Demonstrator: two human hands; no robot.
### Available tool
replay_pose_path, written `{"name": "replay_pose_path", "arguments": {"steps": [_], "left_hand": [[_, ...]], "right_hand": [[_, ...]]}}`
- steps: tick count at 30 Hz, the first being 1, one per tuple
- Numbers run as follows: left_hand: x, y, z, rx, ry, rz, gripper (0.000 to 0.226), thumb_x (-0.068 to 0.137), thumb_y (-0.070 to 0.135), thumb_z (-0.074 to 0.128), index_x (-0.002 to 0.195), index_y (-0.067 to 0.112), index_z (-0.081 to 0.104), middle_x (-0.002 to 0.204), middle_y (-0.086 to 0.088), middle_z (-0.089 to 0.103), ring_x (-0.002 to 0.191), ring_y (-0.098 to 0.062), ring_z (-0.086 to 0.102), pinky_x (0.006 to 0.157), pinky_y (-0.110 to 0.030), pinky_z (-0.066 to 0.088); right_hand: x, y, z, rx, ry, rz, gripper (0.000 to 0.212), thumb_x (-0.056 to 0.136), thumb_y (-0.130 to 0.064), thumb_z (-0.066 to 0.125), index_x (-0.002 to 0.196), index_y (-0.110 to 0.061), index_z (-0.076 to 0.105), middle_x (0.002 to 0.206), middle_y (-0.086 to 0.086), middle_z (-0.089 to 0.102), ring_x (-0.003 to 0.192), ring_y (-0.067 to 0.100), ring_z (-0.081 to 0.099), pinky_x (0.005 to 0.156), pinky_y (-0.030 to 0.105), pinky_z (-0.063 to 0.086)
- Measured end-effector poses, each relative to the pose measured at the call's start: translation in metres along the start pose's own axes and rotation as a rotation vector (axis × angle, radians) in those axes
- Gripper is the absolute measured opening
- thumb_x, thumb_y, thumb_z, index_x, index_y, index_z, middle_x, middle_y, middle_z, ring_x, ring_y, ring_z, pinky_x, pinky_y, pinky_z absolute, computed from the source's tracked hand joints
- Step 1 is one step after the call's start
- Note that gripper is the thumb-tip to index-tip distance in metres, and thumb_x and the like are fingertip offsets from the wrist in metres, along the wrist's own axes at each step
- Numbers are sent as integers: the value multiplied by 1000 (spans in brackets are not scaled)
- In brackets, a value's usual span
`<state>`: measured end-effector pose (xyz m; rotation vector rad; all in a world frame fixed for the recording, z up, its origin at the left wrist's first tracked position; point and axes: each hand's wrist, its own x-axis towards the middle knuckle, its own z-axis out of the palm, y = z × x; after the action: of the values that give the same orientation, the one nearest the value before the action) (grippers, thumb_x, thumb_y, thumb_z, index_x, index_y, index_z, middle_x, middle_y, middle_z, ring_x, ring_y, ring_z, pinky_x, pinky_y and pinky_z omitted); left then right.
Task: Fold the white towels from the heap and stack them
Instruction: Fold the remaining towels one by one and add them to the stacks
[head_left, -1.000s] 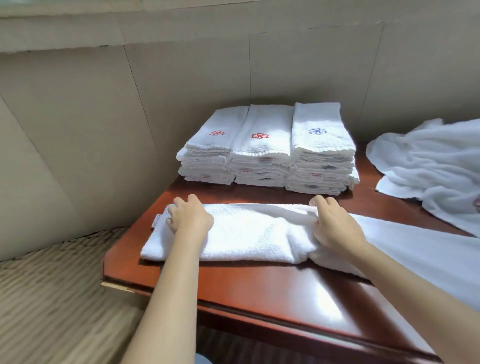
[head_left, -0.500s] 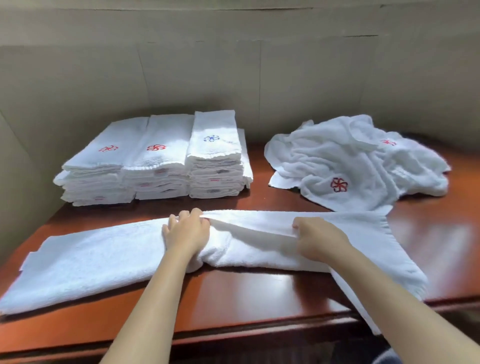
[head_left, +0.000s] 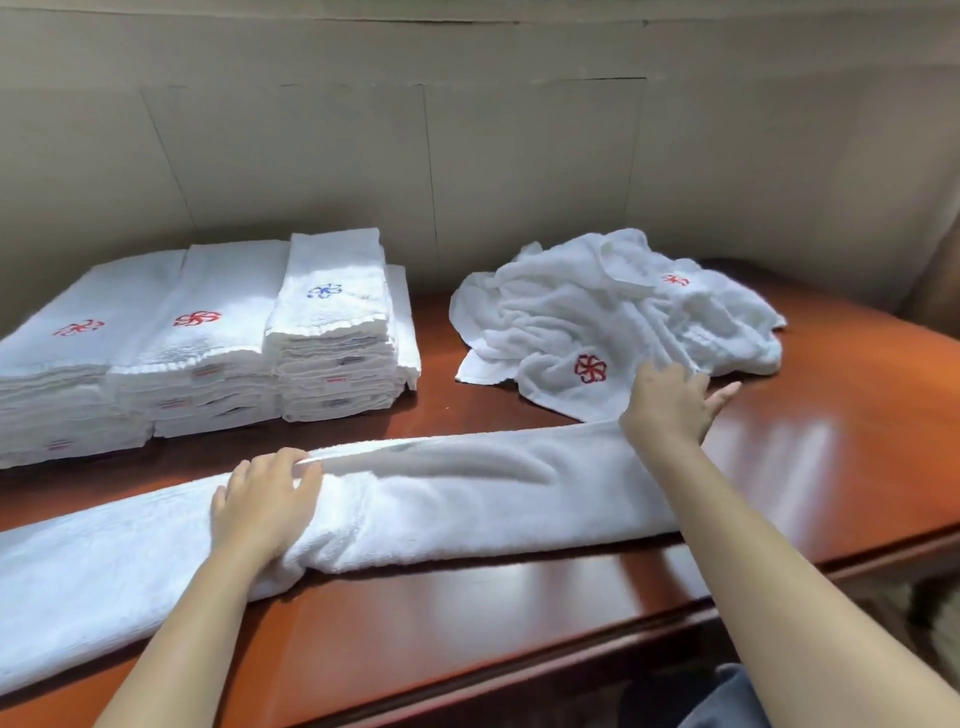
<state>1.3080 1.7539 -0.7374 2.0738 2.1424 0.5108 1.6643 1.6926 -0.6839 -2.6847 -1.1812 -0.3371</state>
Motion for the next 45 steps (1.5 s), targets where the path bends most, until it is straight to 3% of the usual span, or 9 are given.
{"name": "replay_pose_path", "arguments": {"steps": [3,10,13,18,28,34,38,41,45], "left_hand": [[2,3,0,14,3,-2,30,95,36,39,119,27,55,128,-3,56,123,-26,43,102,-43,31],[2,5,-3,-30,33,28,25,96,31,41,113,25,58,118,-6,59,116,-28,49,96,-41,35],[0,2,-3,-49,31,31,29,97,33,40,118,23,57,123,-4,58,121,-26,46,100,-40,32],[2,-4,-3,-104,27,59,30,97,37,41,120,22,54,125,0,57,122,-23,45,102,-39,31],[15,-20,-8,-57,-132,256,47,99,41,37,143,24,39,149,3,40,138,-15,32,114,-36,24],[11,-16,-3,145,-217,166,56,100,49,18,152,29,15,161,0,9,148,-17,6,117,-48,5],[7,-13,-3,155,-215,104,58,99,51,16,153,30,11,161,2,7,148,-17,2,116,-51,2],[3,-12,-4,148,-220,73,58,99,52,15,153,30,9,161,3,5,148,-17,0,116,-52,1],[-4,-16,-6,145,-212,82,60,99,52,16,153,28,9,161,2,4,148,-17,0,117,-49,1]], "right_hand": [[-10,-8,13,44,-24,-141,45,82,-2,49,126,-15,51,129,10,47,128,35,31,109,66,5],[-39,-58,36,268,-190,-673,34,97,-28,40,128,-23,52,130,3,50,127,24,39,107,44,24],[-44,-57,52,330,-254,-676,34,100,-33,33,127,-23,52,129,0,52,122,23,44,104,41,29],[-21,-43,54,449,-175,-557,12,94,-17,51,99,-17,61,102,4,59,99,28,52,75,31,31],[-8,-43,56,428,-10,-626,16,83,5,49,92,-5,57,87,11,56,89,33,47,72,32,23],[-21,-50,42,67,31,-650,23,86,-7,50,104,-12,63,108,8,56,105,30,47,93,38,29],[-59,-81,25,312,58,-957,25,88,-9,55,111,-8,65,121,12,58,121,32,49,109,43,25],[-93,-105,24,321,-207,-1130,46,101,-38,37,143,-19,39,155,6,27,144,22,22,117,38,13],[-110,-116,32,237,-425,-1143,53,99,-51,27,148,-34,21,159,-4,13,146,18,7,116,43,4]]}}
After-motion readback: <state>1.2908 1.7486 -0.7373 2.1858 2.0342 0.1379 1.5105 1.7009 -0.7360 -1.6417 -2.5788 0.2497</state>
